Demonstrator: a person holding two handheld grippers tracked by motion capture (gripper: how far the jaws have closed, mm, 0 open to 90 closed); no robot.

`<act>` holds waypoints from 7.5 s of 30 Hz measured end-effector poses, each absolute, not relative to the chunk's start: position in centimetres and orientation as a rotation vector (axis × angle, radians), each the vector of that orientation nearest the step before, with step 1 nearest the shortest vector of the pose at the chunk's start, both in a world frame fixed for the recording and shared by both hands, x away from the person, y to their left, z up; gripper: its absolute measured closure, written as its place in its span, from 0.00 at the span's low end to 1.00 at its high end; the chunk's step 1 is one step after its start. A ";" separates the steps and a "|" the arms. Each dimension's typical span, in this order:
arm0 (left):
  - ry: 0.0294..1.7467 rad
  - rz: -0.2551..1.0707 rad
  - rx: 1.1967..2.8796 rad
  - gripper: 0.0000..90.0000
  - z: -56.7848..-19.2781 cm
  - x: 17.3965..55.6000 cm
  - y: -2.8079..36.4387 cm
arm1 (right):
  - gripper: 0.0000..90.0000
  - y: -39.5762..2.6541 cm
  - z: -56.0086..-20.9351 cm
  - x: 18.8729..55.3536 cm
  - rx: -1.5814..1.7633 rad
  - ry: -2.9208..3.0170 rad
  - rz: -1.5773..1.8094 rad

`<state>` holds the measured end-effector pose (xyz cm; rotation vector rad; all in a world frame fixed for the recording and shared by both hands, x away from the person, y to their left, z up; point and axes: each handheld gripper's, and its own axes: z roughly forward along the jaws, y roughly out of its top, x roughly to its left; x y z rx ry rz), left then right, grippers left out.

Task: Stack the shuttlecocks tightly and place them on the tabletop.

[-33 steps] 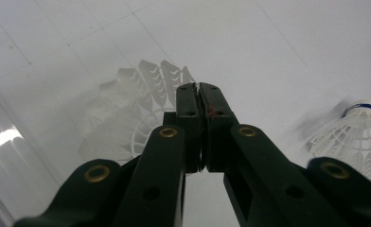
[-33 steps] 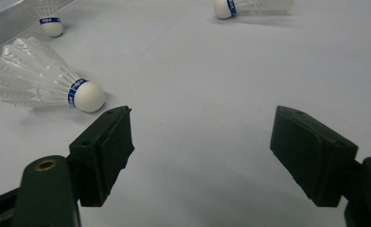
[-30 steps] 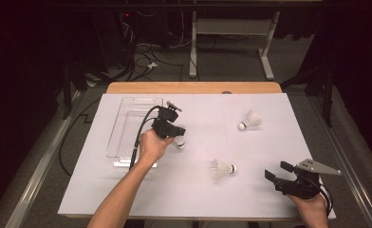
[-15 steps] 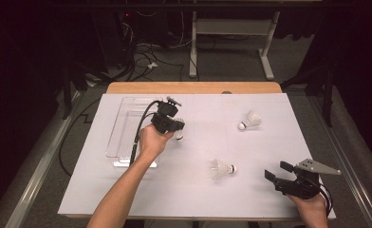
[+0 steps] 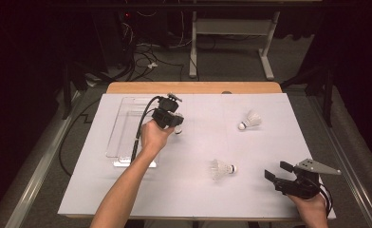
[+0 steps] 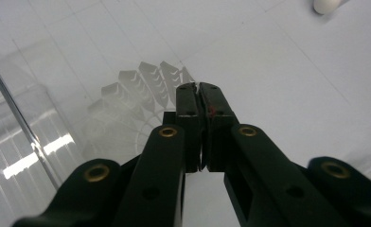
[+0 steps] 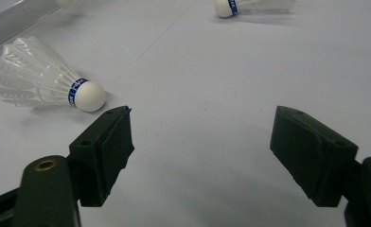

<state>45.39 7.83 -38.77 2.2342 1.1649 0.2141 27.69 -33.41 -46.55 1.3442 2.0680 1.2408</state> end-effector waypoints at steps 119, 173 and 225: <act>1.087 0.234 2.456 0.98 -44.3 46.6 -2.6 | 0.25 -33.2 -46.6 27.8 1.340 2.093 1.254; 1.063 0.203 2.457 0.78 -44.5 46.4 -2.8 | 0.25 -33.1 -46.7 27.9 1.342 2.101 1.249; 1.018 0.115 2.367 0.58 -42.1 45.2 -2.3 | 0.25 -33.2 -46.7 27.9 1.345 2.104 1.246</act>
